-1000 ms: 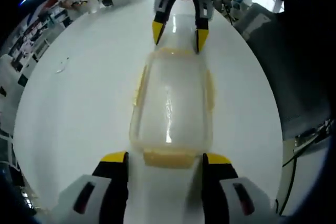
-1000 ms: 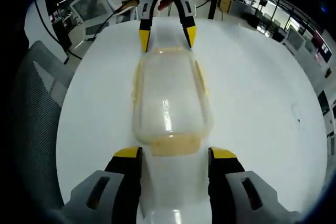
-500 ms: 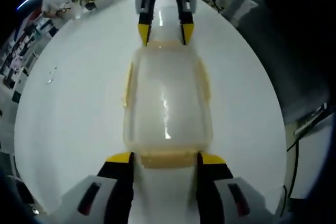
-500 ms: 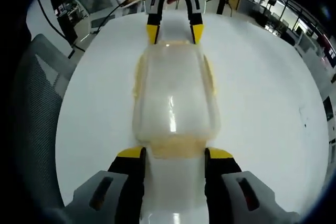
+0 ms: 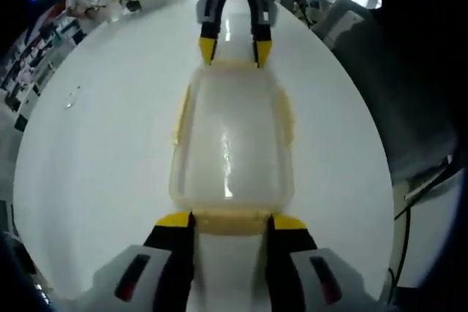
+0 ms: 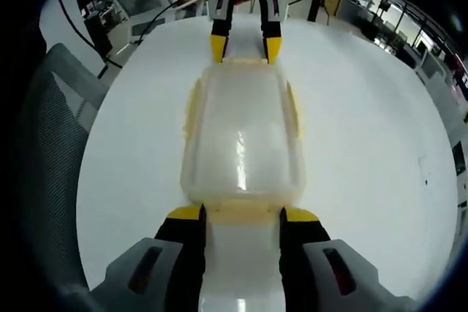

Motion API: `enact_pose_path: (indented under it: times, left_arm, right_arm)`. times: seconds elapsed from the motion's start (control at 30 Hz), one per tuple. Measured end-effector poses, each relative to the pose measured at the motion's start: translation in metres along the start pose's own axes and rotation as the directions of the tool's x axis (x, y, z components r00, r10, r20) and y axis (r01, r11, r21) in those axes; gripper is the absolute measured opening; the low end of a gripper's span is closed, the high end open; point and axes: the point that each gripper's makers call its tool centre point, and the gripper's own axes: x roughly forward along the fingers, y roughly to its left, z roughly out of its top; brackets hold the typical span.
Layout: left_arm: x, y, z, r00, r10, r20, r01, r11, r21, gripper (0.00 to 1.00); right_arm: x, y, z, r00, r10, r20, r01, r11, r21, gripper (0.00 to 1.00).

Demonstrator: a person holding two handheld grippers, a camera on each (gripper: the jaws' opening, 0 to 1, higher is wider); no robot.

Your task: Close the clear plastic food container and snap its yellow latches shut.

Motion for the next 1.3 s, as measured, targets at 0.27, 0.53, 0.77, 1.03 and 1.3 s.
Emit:
enact_pose_path:
  times: [0.27,0.53,0.77,1.03,1.3]
  left_arm:
    - [0.0,0.002,-0.005,1.0,0.015,-0.014,-0.015,0.999,-0.038,0.32]
    - [0.0,0.002,-0.005,1.0,0.01,0.004,-0.01,0.999,-0.042,0.32]
    - [0.0,0.003,-0.007,1.0,0.014,0.001,-0.014,0.999,-0.037,0.32]
    - [0.002,0.003,-0.008,0.997,0.03,-0.066,-0.034,0.998,-0.06,0.32]
    - [-0.002,-0.01,-0.007,0.992,0.06,-0.109,-0.068,0.995,-0.076,0.32]
  right_arm:
    - [0.001,-0.001,-0.001,1.0,0.002,-0.011,-0.002,1.0,-0.006,0.35]
    - [0.002,-0.001,0.0,0.998,0.001,-0.061,-0.001,1.0,-0.006,0.35]
    - [0.002,-0.003,-0.002,0.999,0.0,-0.039,0.0,1.0,0.005,0.35]
    - [0.002,-0.005,-0.002,0.999,0.005,-0.044,-0.005,1.0,-0.004,0.35]
    - [0.0,-0.003,-0.001,1.0,-0.004,-0.029,0.002,0.998,-0.06,0.35]
